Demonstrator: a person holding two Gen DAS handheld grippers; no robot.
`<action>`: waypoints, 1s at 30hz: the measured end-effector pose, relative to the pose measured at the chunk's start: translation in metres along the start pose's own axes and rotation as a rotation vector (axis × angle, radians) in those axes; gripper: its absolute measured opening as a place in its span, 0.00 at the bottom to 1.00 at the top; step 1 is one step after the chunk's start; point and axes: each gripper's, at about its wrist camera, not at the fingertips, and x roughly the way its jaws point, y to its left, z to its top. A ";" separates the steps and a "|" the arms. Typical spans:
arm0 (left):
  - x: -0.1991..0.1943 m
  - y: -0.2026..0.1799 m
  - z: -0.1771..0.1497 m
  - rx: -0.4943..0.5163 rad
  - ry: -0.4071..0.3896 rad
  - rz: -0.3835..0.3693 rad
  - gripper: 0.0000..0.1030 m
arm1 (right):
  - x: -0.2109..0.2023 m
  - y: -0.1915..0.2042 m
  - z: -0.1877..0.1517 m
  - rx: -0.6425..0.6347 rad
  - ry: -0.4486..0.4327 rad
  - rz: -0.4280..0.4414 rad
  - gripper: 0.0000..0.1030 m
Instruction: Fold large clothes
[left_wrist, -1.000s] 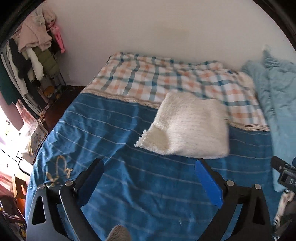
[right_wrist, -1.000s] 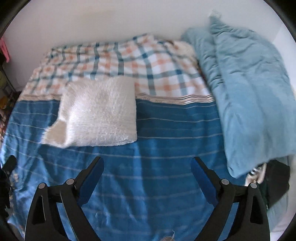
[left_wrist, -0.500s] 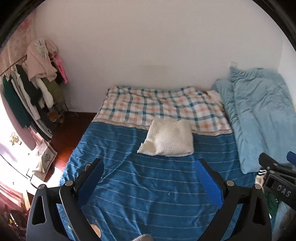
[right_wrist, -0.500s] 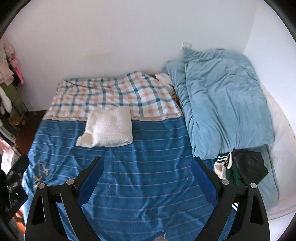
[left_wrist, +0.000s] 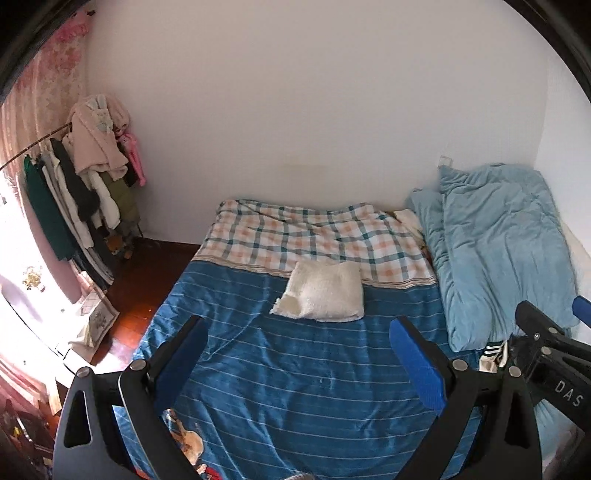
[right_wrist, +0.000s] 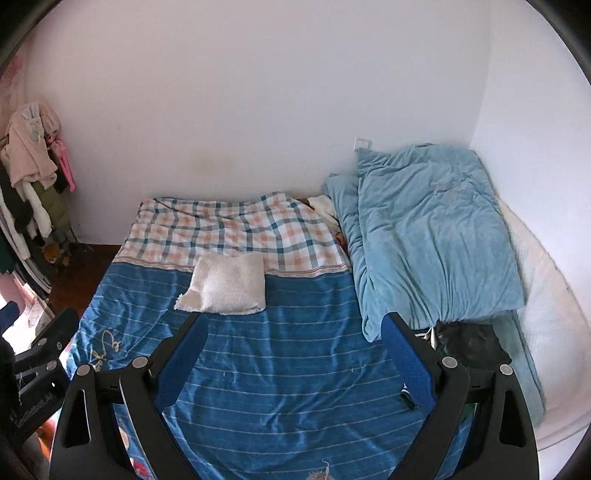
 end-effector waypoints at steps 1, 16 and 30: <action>-0.003 0.000 0.000 -0.002 -0.006 0.007 0.98 | -0.004 -0.002 -0.001 0.003 -0.004 0.003 0.93; -0.028 -0.005 -0.002 -0.007 -0.064 0.015 0.98 | -0.018 -0.014 0.003 -0.010 -0.038 0.026 0.94; -0.037 -0.001 0.000 -0.017 -0.076 0.033 0.98 | -0.017 -0.009 0.000 -0.023 -0.045 0.061 0.95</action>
